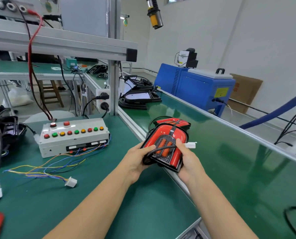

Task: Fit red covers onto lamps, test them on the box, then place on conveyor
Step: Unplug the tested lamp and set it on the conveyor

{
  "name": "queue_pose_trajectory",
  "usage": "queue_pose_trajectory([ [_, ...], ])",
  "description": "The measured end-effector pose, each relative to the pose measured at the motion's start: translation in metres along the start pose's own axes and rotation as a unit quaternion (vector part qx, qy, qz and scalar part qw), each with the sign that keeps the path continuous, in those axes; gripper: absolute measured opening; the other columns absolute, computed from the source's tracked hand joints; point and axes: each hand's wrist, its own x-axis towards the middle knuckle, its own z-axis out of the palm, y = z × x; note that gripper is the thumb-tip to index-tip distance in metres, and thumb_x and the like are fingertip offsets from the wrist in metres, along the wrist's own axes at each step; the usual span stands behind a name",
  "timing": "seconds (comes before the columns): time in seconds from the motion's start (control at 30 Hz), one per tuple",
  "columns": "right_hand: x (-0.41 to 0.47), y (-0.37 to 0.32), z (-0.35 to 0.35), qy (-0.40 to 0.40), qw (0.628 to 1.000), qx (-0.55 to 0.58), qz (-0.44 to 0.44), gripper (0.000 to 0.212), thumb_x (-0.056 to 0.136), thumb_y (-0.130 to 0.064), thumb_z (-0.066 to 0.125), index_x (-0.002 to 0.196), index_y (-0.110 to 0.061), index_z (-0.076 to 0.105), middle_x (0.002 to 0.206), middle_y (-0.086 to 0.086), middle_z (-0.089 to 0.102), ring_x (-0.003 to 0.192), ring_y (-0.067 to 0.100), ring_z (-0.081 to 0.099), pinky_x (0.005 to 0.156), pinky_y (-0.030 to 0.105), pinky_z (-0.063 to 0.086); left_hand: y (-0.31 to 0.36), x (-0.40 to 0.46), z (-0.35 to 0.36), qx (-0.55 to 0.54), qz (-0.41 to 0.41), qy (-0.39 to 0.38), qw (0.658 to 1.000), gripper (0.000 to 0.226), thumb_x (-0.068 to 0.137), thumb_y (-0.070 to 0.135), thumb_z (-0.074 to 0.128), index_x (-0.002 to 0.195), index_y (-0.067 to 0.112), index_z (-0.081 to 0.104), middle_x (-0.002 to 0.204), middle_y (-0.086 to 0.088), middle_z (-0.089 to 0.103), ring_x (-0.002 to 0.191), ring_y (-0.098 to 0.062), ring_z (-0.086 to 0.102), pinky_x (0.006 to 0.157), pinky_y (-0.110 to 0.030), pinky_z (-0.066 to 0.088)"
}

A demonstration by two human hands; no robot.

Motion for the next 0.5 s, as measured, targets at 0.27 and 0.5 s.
queue_pose_trajectory([
  [0.27, 0.024, -0.024, -0.024, 0.078, 0.996, 0.034, -0.026, 0.041, 0.095, -0.024, 0.06, 0.13, -0.004, 0.054, 0.115, 0.022, 0.067, 0.093, 0.036, 0.068, 0.066, 0.047, 0.054, -0.005, 0.025, 0.038, 0.029, 0.013, -0.008, 0.999, 0.017, 0.097, 0.012, 0.05, 0.104, 0.013, 0.065, 0.087, 0.0, 0.071, 0.076, -0.01, 0.063, 0.067, -0.022, 0.05],
  [0.5, 0.048, -0.036, -0.041, 0.145, 0.988, 0.036, -0.046, 0.041, 0.094, -0.023, 0.063, 0.131, -0.007, 0.053, 0.12, 0.02, 0.066, 0.095, 0.035, 0.067, 0.066, 0.046, 0.053, -0.008, 0.03, 0.053, 0.158, 0.013, -0.035, 0.987, 0.054, 0.097, 0.014, 0.051, 0.147, 0.023, 0.031, 0.14, 0.006, 0.045, 0.123, -0.009, 0.042, 0.11, -0.033, 0.025],
])
